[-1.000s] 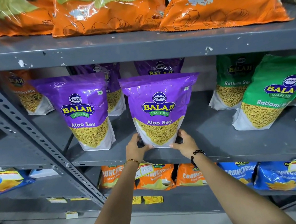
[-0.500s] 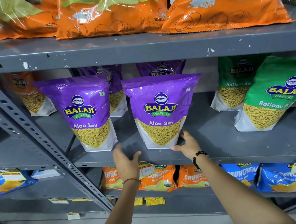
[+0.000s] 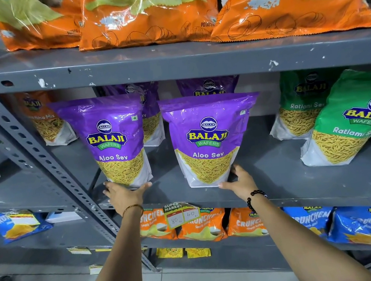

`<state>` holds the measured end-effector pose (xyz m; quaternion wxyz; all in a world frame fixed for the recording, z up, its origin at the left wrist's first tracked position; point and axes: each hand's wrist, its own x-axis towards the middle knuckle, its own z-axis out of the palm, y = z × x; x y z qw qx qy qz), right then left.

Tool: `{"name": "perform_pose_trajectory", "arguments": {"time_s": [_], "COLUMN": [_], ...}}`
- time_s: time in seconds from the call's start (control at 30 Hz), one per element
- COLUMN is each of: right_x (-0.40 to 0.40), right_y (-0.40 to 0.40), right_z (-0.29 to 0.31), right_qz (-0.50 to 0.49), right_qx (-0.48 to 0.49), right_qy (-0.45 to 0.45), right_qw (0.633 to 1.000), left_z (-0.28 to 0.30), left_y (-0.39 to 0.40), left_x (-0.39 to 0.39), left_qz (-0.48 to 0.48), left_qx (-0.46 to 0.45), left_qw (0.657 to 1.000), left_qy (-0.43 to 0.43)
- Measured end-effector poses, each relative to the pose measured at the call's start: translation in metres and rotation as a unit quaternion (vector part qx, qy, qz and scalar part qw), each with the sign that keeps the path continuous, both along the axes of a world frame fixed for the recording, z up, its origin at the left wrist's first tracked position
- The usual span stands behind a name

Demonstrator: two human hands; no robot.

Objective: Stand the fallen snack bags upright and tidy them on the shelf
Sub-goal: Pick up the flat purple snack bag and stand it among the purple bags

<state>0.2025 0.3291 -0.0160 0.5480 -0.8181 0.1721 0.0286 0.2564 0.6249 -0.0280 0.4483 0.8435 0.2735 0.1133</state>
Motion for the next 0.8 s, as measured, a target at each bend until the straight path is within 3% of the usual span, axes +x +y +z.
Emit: {"name": "perform_pose_trajectory", "arguments": {"time_s": [0.8], "right_x": [0.0013], "right_y": [-0.0026], "right_z": [-0.0035], "right_qz": [0.004], "right_qx": [0.000], "right_qy": [-0.008], "right_qw": [1.000], "left_z": [-0.0019], "left_y": [0.0045], "left_x": [-0.0042], "left_qz": [-0.001], "left_qx": [0.008], "left_qw": [1.000], "left_qy": [-0.009]}}
